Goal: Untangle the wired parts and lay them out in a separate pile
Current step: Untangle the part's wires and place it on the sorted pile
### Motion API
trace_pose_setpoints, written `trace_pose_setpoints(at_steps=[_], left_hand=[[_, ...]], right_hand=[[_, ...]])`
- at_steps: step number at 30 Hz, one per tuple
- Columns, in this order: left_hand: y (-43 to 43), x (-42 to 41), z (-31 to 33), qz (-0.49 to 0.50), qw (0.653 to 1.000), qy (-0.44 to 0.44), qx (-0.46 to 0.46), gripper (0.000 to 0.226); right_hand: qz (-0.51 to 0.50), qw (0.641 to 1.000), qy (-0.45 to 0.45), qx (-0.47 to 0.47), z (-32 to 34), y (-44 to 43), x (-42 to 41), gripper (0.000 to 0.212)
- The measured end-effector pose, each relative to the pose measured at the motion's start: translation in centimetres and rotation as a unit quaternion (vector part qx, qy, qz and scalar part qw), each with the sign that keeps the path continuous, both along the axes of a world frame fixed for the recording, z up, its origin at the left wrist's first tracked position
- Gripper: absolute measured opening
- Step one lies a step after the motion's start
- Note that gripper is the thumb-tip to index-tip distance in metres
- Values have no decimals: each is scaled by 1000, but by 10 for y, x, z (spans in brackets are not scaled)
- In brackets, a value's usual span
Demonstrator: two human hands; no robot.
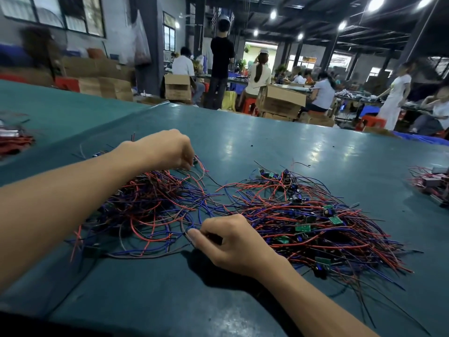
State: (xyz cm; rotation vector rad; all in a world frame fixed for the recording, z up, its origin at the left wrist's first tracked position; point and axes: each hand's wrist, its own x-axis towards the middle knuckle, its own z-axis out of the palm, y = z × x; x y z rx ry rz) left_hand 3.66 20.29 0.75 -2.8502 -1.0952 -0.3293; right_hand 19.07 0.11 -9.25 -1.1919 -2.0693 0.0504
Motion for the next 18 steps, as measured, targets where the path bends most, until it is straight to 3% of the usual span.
trace_pose_setpoints(at_steps=[6,11,16,18], left_hand=[[-40,18,45,-128,981,-141,44,9],[-84,37,79,-227,945,-232,19,13],[-112,53,81,-245,908,-310,-141,17],[-115,58,77,-239,892,-337,-182,20]], right_hand=[[-17,995,72,63,0,1,2,41],[-95,967,219,91,4,5,7,12],[-137,945,297,-11,8,7,12,58],[-141,949,282,-22,9,7,12,51]])
